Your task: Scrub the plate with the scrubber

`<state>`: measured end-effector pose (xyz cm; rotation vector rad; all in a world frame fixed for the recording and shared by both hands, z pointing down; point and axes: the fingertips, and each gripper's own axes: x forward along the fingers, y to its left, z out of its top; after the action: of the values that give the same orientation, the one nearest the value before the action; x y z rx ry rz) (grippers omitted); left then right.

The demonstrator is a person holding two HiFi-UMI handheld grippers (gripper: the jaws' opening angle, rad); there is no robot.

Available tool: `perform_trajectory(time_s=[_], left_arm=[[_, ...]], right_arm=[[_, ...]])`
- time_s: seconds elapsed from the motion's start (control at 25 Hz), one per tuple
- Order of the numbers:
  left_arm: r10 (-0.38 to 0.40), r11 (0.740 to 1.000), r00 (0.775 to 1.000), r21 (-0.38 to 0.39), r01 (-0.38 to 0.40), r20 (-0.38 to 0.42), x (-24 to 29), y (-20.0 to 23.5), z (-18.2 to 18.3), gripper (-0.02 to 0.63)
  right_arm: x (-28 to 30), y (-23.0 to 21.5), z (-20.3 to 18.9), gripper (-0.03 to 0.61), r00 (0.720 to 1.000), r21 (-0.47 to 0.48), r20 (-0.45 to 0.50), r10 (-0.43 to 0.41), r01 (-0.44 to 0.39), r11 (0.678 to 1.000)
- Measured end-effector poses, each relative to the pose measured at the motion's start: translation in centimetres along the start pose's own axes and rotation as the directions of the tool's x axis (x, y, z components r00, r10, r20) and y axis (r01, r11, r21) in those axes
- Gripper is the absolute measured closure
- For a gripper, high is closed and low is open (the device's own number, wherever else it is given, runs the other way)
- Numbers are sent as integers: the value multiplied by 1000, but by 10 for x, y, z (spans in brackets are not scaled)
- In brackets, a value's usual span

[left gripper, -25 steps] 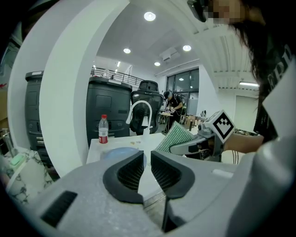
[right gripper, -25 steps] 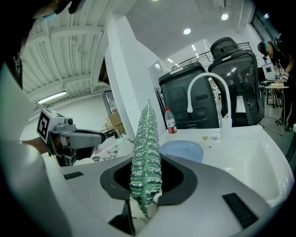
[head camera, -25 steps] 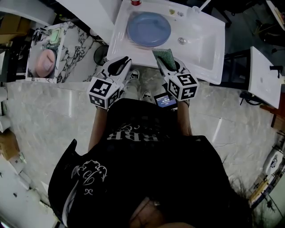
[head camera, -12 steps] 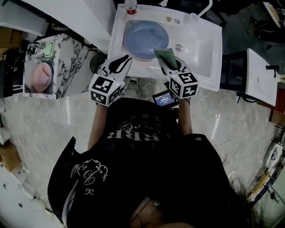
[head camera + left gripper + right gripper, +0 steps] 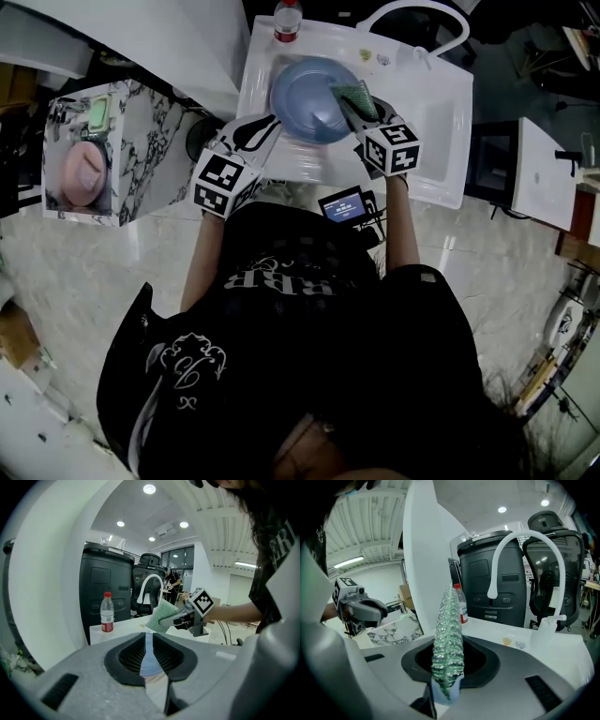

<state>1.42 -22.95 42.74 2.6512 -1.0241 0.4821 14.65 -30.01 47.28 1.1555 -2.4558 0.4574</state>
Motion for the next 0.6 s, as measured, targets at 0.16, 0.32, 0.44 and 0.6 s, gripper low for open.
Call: perform_trajectory(time_s=[0.16, 0.32, 0.44, 0.6], left_arm=[[-25, 1000, 1000, 6, 25, -14, 6, 14, -7, 571], [-44, 999, 999, 5, 44, -17, 10, 25, -8, 571], [-49, 999, 999, 2, 49, -21, 11, 33, -9, 571], [-46, 999, 999, -7, 46, -26, 9, 43, -11, 571]], right_arm=[[45, -14, -4, 488, 999, -27, -39, 24, -25, 999], [86, -30, -14, 488, 995, -53, -97, 8, -14, 998], [112, -44, -27, 488, 985, -82, -167, -38, 25, 996], [136, -58, -42, 488, 968, -98, -237, -86, 64, 993]])
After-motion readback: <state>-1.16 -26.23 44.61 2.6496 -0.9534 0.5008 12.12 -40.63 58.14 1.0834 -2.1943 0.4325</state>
